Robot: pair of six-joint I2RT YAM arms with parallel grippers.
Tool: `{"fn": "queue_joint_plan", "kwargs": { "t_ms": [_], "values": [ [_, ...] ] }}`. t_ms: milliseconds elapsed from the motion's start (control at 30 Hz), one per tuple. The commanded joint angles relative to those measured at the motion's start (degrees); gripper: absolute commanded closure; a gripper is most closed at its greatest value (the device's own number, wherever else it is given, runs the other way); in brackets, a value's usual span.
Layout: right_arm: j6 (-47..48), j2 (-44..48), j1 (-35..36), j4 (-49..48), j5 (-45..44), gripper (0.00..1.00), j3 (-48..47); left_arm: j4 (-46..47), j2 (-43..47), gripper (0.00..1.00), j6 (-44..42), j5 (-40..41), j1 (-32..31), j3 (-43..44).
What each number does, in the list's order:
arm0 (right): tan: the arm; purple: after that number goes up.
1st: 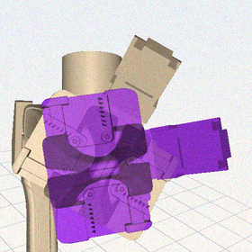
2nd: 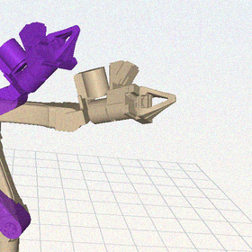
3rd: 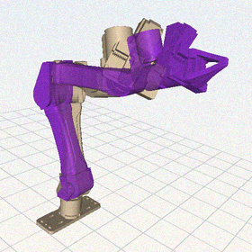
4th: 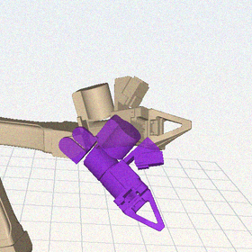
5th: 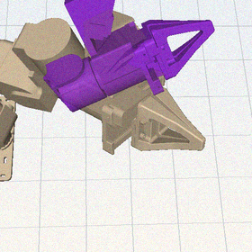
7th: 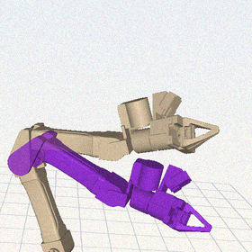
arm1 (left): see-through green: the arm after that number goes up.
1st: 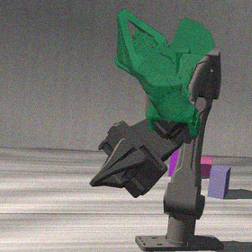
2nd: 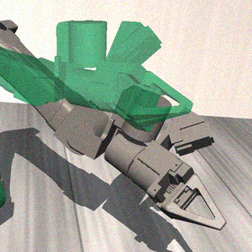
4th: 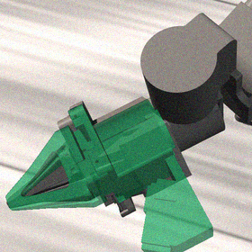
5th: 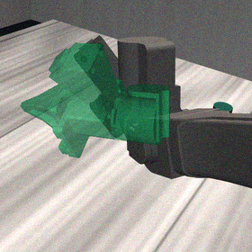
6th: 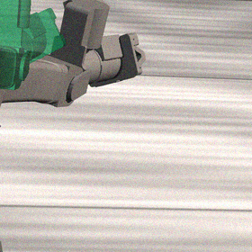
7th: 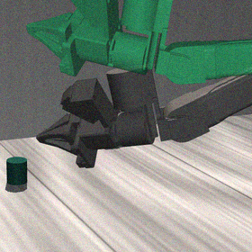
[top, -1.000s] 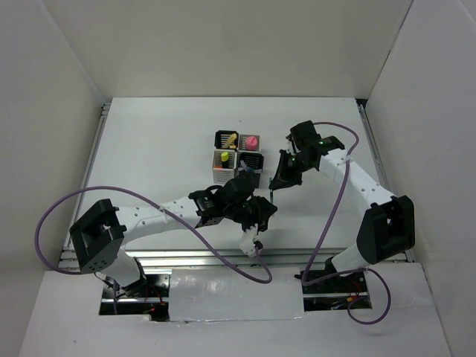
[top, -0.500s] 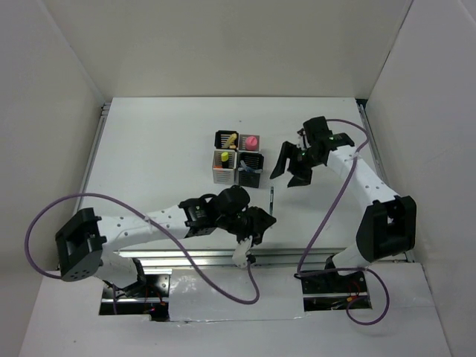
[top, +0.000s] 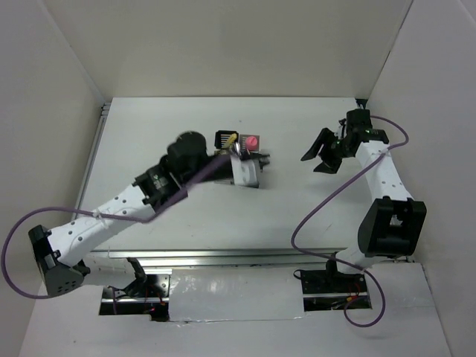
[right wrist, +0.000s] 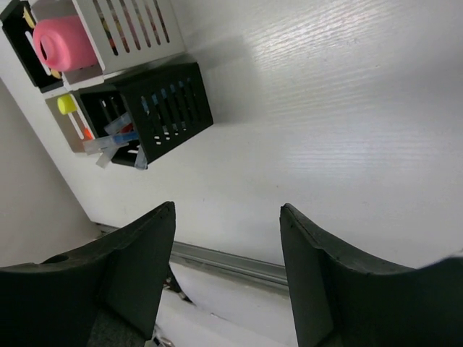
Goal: Sort the stationery into containers
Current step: Place the pen in the storage box.
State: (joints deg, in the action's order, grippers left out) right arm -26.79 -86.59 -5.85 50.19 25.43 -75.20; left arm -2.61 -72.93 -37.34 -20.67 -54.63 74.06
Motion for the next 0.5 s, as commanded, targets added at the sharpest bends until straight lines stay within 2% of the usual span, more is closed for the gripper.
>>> {"fn": "queue_joint_plan", "kwargs": {
  "t_ms": [0,100,167,267,467],
  "values": [
    [1.56,2.56,1.18,-2.03,2.43,0.34,-0.3,6.83,-3.34,1.0,35.15,-1.73,9.78,6.78],
    [1.74,2.47,1.8,-2.29,2.95,0.36,-0.91,10.95,-6.86,1.0,48.97,-4.64,18.22,7.33],
    [2.26,2.04,2.24,-2.12,2.96,0.37,-1.35,16.39,-8.63,1.0,53.66,-8.15,22.45,5.32],
    [2.35,1.51,2.33,-2.21,2.34,0.38,-1.79,24.66,-10.73,1.0,54.91,-10.36,24.74,1.71],
    [2.97,-0.77,0.58,-3.0,-0.3,0.4,-2.5,30.38,-15.66,1.0,50.36,-11.42,25.36,-0.58]
  ]
}}
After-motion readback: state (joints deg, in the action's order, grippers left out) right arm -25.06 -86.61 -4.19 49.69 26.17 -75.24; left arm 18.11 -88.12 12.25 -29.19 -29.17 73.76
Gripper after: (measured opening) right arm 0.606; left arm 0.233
